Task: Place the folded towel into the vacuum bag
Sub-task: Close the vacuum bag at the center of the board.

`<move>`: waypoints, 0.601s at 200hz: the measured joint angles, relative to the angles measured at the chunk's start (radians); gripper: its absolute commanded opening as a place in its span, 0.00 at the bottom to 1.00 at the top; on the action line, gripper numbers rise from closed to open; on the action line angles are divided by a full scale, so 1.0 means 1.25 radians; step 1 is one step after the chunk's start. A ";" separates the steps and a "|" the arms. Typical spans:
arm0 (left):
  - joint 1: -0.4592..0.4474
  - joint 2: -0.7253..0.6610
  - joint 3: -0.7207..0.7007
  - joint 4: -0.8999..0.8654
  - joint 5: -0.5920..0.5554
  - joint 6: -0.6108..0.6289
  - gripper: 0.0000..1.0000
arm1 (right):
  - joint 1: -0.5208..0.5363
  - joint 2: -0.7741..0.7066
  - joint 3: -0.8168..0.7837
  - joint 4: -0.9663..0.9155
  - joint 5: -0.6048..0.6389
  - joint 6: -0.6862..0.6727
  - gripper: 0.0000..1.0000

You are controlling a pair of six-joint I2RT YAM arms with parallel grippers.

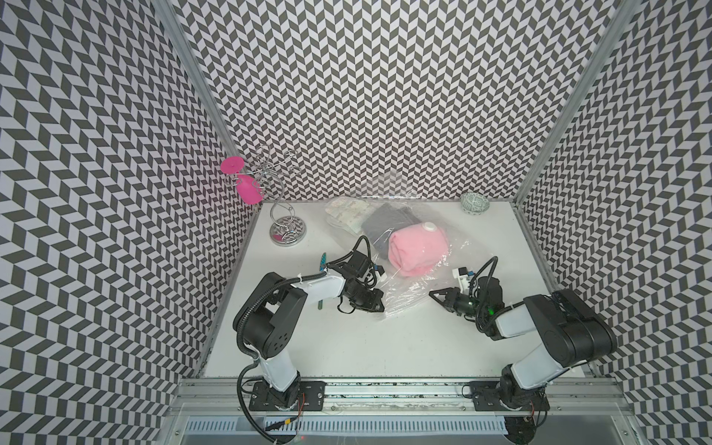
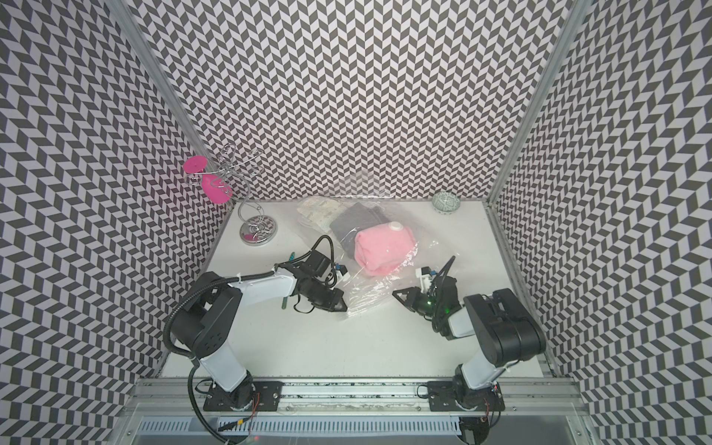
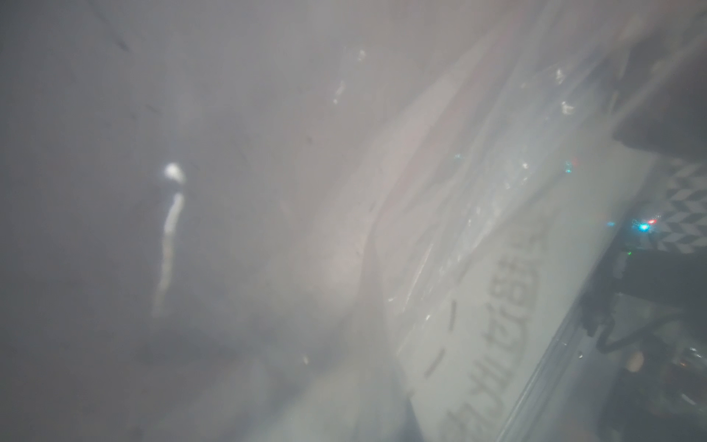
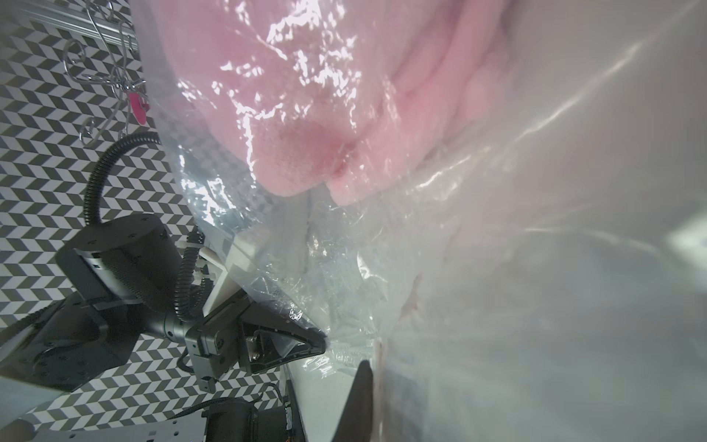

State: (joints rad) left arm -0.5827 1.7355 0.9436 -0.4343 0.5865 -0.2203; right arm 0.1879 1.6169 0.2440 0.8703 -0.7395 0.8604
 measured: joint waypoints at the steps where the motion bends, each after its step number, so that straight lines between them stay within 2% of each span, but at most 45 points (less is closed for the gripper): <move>1: 0.000 0.000 0.000 0.000 0.000 0.000 0.00 | 0.000 0.000 0.000 0.001 0.001 0.002 0.09; 82: -0.002 0.001 0.002 0.007 -0.001 0.002 0.00 | 0.001 0.022 0.008 0.047 0.043 0.045 0.17; 120: -0.002 0.006 0.002 0.006 -0.002 0.002 0.00 | 0.001 0.027 0.007 0.060 0.047 0.053 0.16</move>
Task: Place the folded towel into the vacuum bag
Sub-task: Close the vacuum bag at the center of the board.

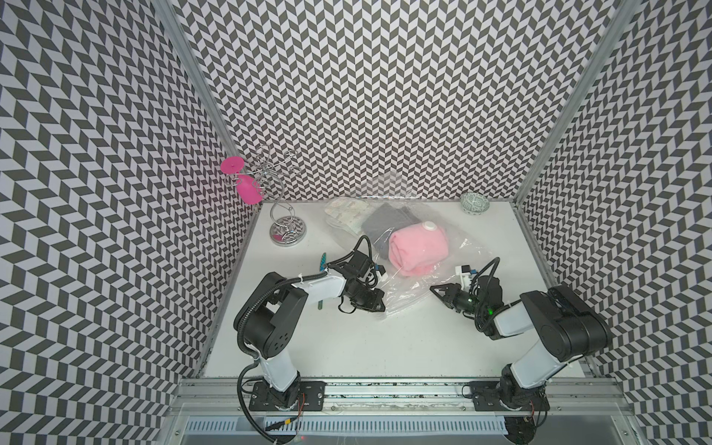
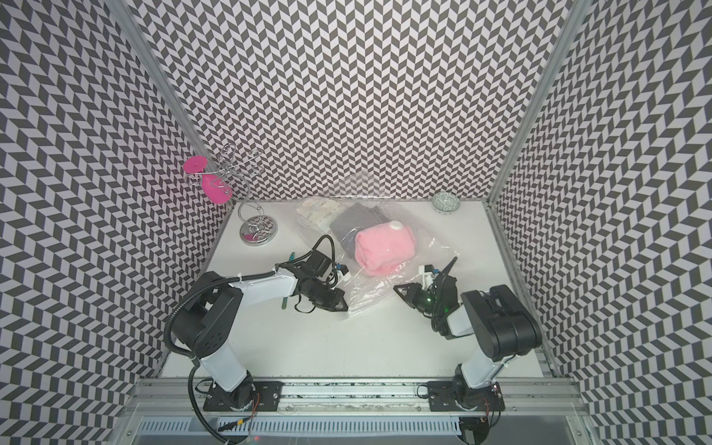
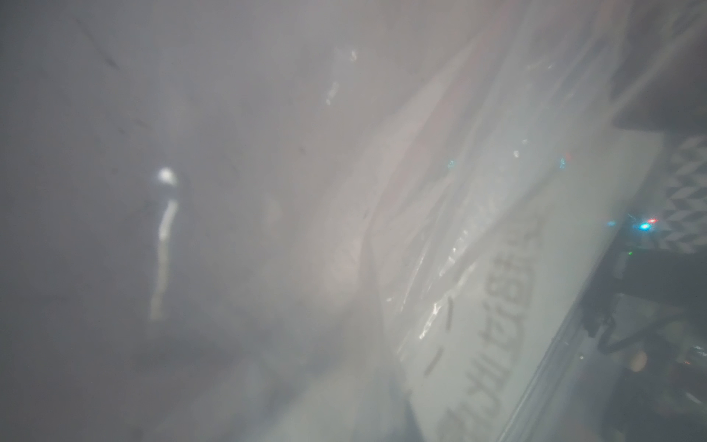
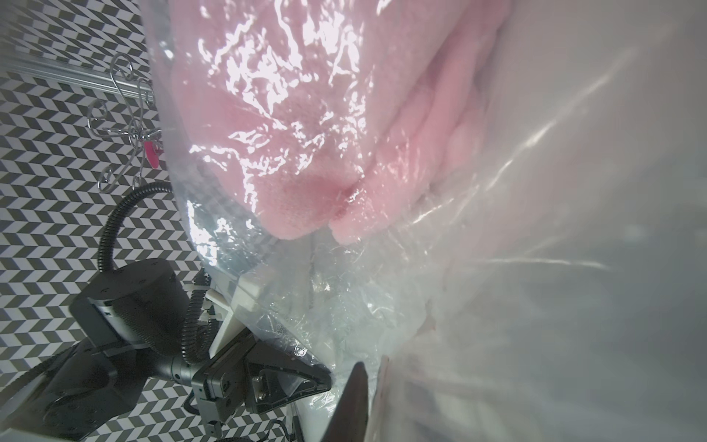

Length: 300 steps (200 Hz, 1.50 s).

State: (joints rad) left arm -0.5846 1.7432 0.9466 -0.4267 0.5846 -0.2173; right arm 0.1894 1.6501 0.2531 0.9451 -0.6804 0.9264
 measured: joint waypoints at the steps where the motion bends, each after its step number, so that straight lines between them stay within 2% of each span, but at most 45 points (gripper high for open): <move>1: 0.000 0.000 0.000 0.000 0.000 0.000 0.00 | 0.000 0.000 0.000 0.000 0.000 0.000 0.16; 63: 0.000 0.004 0.003 0.001 0.000 0.000 0.00 | 0.000 0.000 -0.001 0.000 0.016 0.004 0.00; 158: -0.003 0.003 0.009 0.057 -0.003 -0.003 0.00 | -0.002 -0.041 -0.038 -0.036 0.158 0.100 0.00; 259: -0.001 -0.014 -0.024 0.112 0.003 -0.006 0.00 | -0.009 -0.021 -0.057 0.047 0.175 0.185 0.00; 300: 0.023 -0.023 -0.034 0.125 0.013 -0.007 0.00 | -0.034 -0.021 -0.064 0.077 0.175 0.192 0.00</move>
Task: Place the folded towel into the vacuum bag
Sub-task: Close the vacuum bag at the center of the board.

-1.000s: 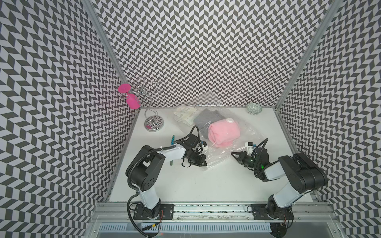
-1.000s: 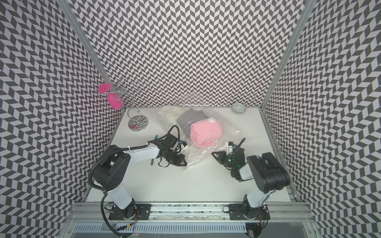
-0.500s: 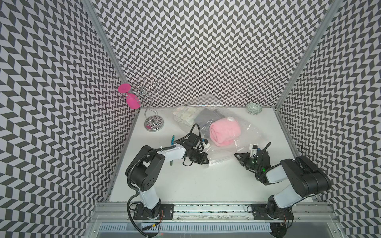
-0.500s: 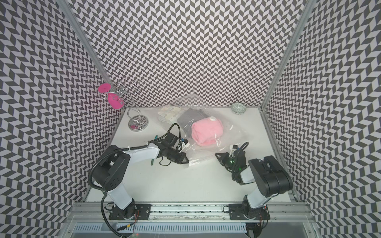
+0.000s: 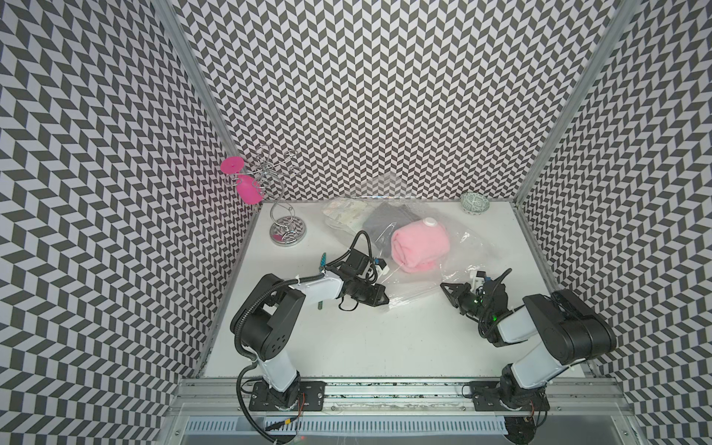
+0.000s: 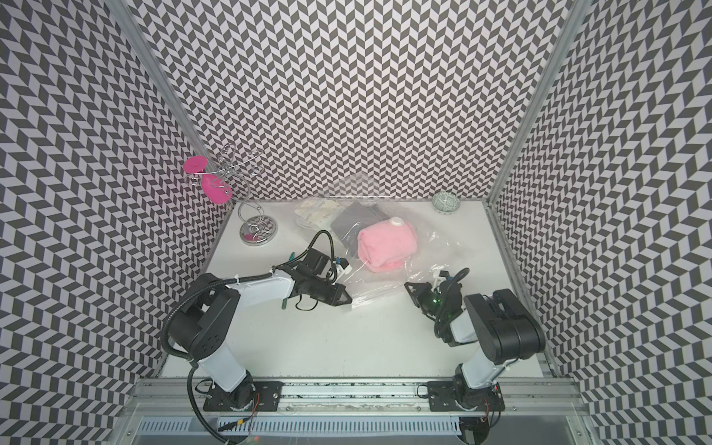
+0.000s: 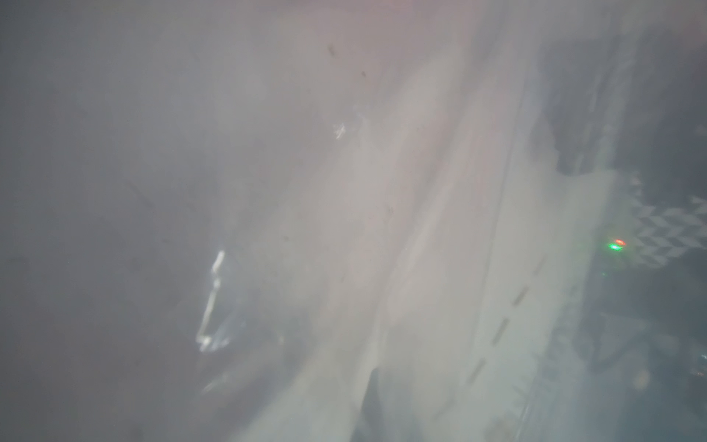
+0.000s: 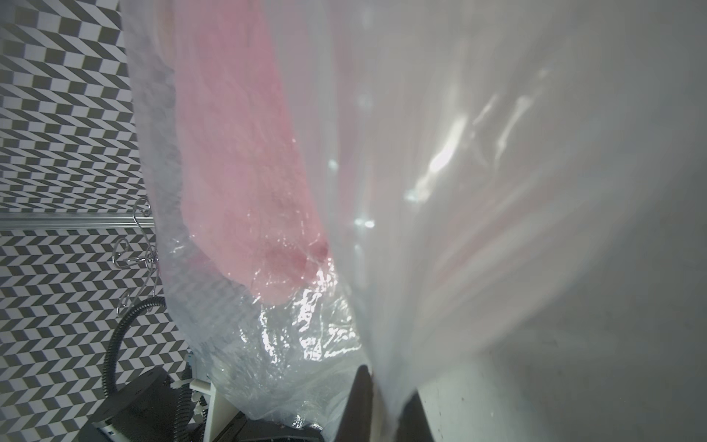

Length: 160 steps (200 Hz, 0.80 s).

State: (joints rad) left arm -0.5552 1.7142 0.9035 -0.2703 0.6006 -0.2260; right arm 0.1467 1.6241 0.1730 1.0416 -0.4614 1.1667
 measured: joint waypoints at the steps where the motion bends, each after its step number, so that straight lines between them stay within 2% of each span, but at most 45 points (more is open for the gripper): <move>1: 0.000 0.000 0.000 0.000 0.000 0.000 0.00 | -0.001 0.000 -0.001 0.001 0.000 0.000 0.00; 65: 0.010 -0.002 -0.008 0.002 0.012 0.000 0.00 | -0.061 -0.005 -0.029 0.029 -0.001 0.000 0.00; 160: 0.041 -0.018 -0.026 -0.003 0.011 -0.003 0.00 | -0.144 -0.014 -0.002 -0.003 0.014 -0.005 0.00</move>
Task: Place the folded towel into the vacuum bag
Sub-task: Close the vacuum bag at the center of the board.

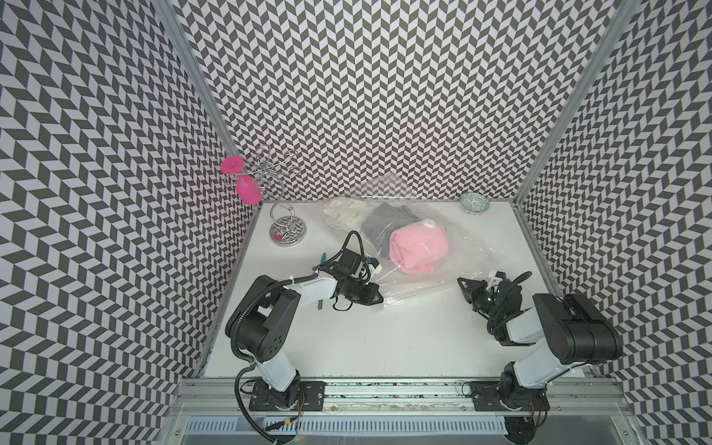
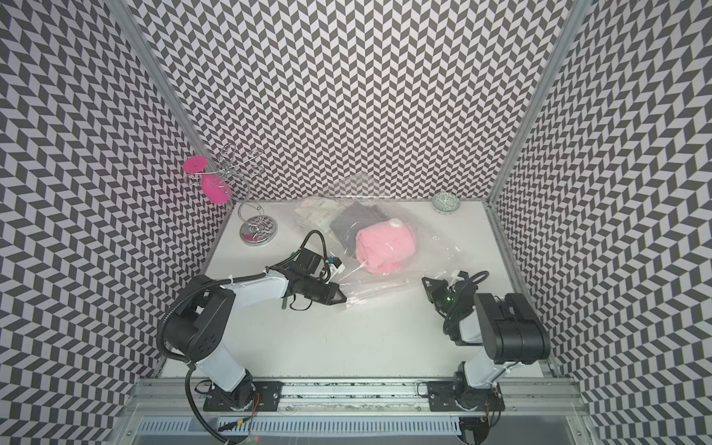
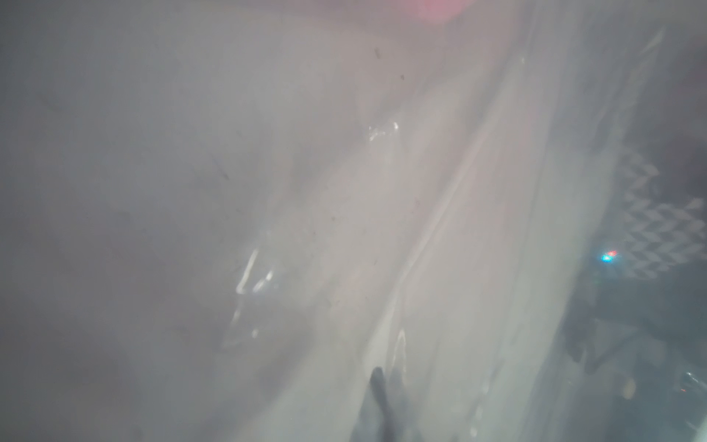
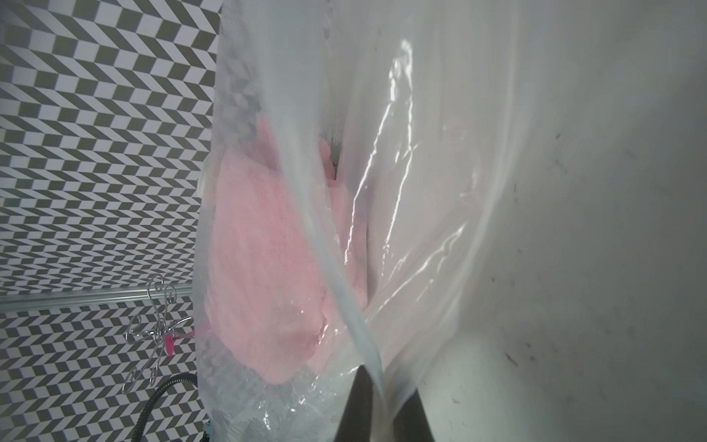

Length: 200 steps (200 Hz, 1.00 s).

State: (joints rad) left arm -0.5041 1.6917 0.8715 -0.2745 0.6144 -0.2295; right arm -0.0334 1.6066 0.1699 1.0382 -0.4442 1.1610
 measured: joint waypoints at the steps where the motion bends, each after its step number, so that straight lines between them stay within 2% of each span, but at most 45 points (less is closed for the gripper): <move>1: 0.000 0.000 0.000 0.000 0.000 0.000 0.00 | -0.001 0.000 0.001 0.000 0.000 0.000 0.00; 200: 0.039 -0.011 -0.030 0.005 0.001 -0.009 0.00 | -0.182 0.013 0.036 -0.038 -0.029 -0.042 0.00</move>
State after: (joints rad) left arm -0.4557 1.6783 0.8341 -0.2687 0.6151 -0.2401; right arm -0.2611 1.6226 0.2146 0.9901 -0.4808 1.1080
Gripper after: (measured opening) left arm 0.048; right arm 0.080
